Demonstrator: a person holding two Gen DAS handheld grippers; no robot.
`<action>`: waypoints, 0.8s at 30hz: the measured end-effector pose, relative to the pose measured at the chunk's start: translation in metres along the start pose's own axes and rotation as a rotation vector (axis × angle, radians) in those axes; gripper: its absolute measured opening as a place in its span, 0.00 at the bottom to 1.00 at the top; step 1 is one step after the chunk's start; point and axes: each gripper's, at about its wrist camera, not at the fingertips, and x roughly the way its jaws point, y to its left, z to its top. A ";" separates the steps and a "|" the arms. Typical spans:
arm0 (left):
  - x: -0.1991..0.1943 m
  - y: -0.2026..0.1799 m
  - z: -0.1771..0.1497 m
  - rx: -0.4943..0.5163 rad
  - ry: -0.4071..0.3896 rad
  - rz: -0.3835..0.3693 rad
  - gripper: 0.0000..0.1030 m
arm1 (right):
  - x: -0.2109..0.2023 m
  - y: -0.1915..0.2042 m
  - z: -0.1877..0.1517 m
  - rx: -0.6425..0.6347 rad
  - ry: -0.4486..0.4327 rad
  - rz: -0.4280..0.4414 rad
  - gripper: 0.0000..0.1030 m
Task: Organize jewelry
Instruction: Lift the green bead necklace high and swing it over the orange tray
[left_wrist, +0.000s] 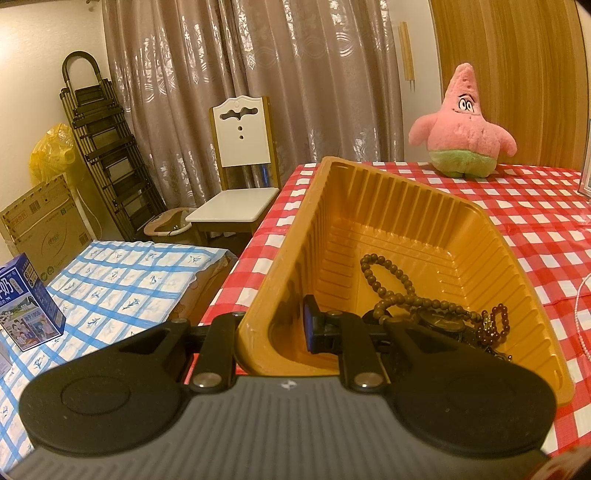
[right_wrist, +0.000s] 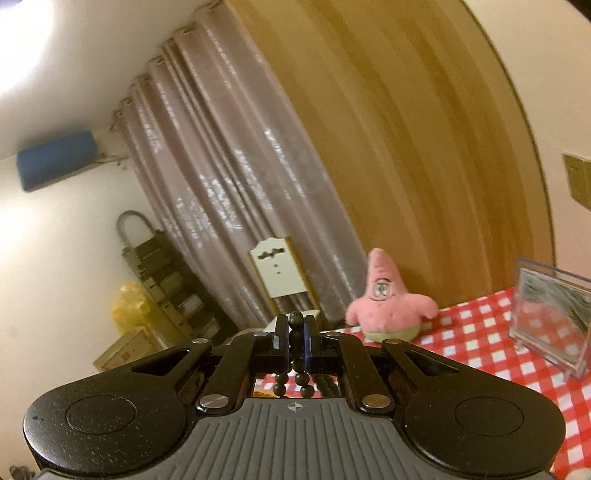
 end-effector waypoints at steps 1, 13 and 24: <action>0.000 0.000 0.000 0.000 0.001 0.000 0.16 | 0.003 0.004 0.000 -0.007 0.005 0.014 0.07; 0.001 -0.001 0.002 0.000 0.000 -0.002 0.16 | 0.058 0.064 0.013 -0.041 0.054 0.266 0.07; 0.002 -0.005 0.002 0.002 -0.008 -0.009 0.16 | 0.132 0.105 -0.010 0.009 0.127 0.424 0.07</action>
